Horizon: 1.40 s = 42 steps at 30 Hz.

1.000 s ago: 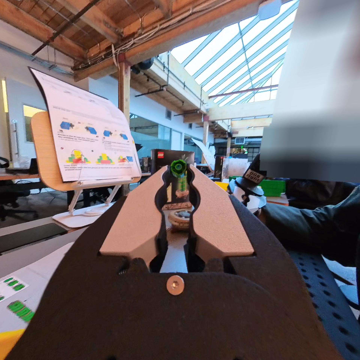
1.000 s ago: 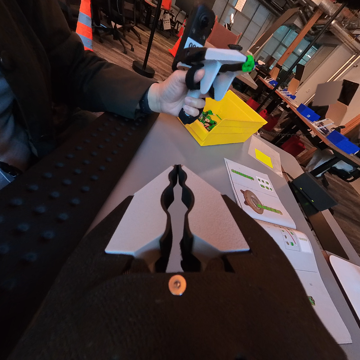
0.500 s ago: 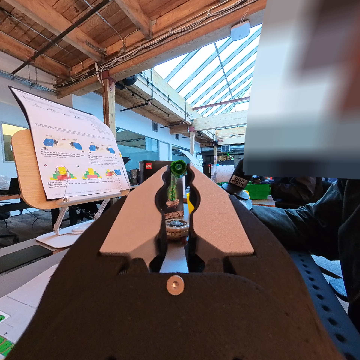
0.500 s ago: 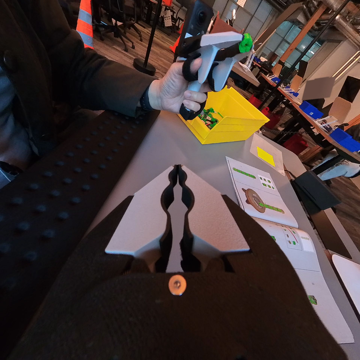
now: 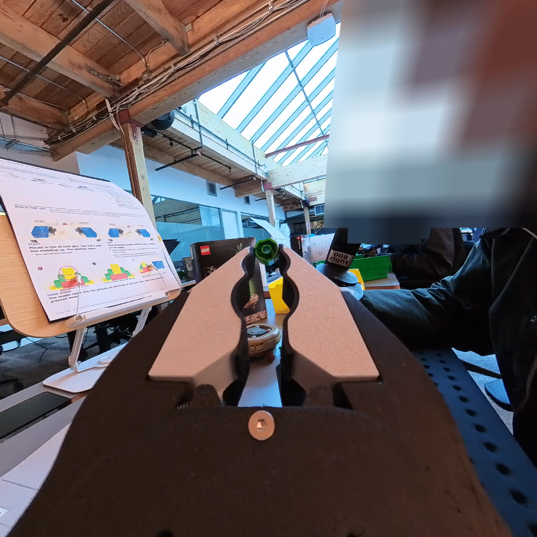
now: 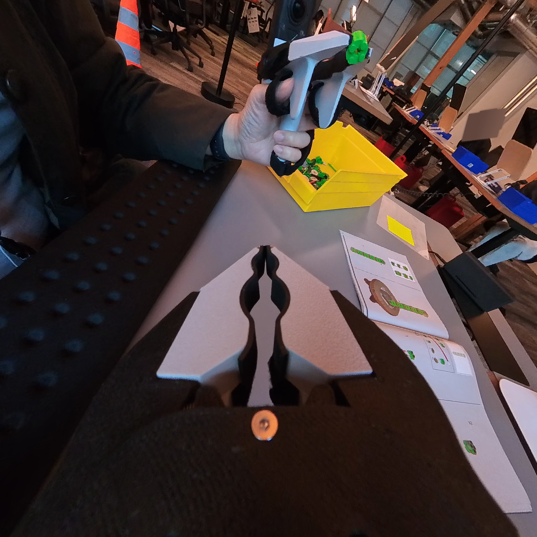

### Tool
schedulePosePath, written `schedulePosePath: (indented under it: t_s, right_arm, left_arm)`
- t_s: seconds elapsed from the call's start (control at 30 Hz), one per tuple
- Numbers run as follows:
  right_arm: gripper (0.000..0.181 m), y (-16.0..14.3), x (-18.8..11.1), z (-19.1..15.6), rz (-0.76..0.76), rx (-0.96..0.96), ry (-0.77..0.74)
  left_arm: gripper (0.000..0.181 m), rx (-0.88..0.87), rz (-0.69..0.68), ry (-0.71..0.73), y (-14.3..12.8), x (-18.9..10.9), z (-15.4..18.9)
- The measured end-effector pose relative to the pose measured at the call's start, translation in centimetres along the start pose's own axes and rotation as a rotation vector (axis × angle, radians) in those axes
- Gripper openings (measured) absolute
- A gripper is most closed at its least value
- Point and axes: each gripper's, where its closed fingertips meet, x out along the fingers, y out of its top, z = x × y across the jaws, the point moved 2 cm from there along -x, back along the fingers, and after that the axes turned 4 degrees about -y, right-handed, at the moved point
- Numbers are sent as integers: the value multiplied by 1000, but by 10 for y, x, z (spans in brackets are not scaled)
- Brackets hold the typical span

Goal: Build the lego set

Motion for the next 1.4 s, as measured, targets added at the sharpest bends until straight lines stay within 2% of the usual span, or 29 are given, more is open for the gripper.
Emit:
schedulePosePath:
  t_s: [0.13, 0.4, 0.53, 0.8, 0.9, 1.03, 1.3, 1.4]
  right_arm:
    - [0, -1, 1, -1, -7, -2, 3]
    - [0, -7, 4, -4, -50, -17, 16]
    - [0, -12, 6, -5, -76, -25, 22]
    - [0, -17, 9, -2, -105, -28, -5]
    - [0, -17, 8, 7, -105, -25, -65]
    - [0, -14, 7, 8, -85, -34, -73]
    - [1, -3, 11, 6, -30, 7, -71]
    - [8, -1, 15, 9, -14, 28, -98]
  left_arm:
    - [14, 61, -90, 52, -12, 4, -3]
    - [15, 471, -632, 129, -90, 13, -2]
    - [15, 595, -767, 126, -112, 10, -3]
    - [15, 583, -784, 108, -117, 11, 0]
    - [15, 472, -728, 41, -116, 16, 12]
    - [15, 334, -665, -54, -111, 19, 26]
    - [14, 203, -596, -128, -110, 28, 40]
    - [14, 181, -589, -151, -112, 31, 45]
